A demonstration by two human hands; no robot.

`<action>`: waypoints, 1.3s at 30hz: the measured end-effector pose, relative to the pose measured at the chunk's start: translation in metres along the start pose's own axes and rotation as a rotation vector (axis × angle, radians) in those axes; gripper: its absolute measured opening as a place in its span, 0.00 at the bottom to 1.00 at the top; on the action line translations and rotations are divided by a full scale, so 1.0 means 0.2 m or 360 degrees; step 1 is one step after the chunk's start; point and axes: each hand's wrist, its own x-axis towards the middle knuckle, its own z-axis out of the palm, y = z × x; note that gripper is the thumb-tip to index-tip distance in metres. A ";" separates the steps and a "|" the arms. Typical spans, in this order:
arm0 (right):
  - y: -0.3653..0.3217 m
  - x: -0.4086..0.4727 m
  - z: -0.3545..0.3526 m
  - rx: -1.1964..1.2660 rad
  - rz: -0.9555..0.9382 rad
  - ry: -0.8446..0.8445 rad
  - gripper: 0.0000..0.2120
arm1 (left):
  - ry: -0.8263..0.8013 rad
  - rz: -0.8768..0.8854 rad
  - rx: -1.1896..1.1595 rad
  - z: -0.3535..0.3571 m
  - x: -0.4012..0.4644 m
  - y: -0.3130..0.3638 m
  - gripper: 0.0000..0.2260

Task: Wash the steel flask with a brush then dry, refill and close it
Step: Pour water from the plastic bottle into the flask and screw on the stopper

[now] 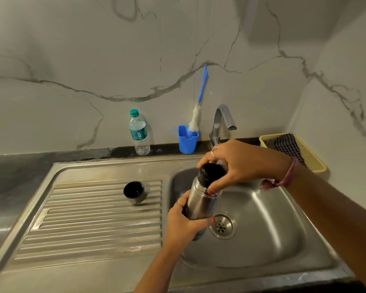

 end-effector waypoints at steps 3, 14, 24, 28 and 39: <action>-0.03 0.02 0.06 -0.0280 0.0219 0.0225 0.29 | 0.0008 -0.0016 -0.0005 0.00 0.00 0.00 0.32; 0.03 -0.02 -0.03 0.0032 0.0078 0.0011 0.26 | -0.0006 0.0000 -0.0001 0.01 0.01 0.01 0.33; 0.07 -0.03 -0.04 0.0168 0.0004 -0.0155 0.30 | -0.0019 0.0016 0.0031 0.01 0.03 0.00 0.34; 0.04 0.00 0.06 -0.0265 0.0273 0.0232 0.31 | 0.0014 0.0006 0.0029 0.01 0.04 -0.01 0.33; 0.10 -0.01 0.23 0.1003 0.0134 0.0362 0.28 | 0.0039 0.0028 0.0026 0.00 0.04 0.01 0.32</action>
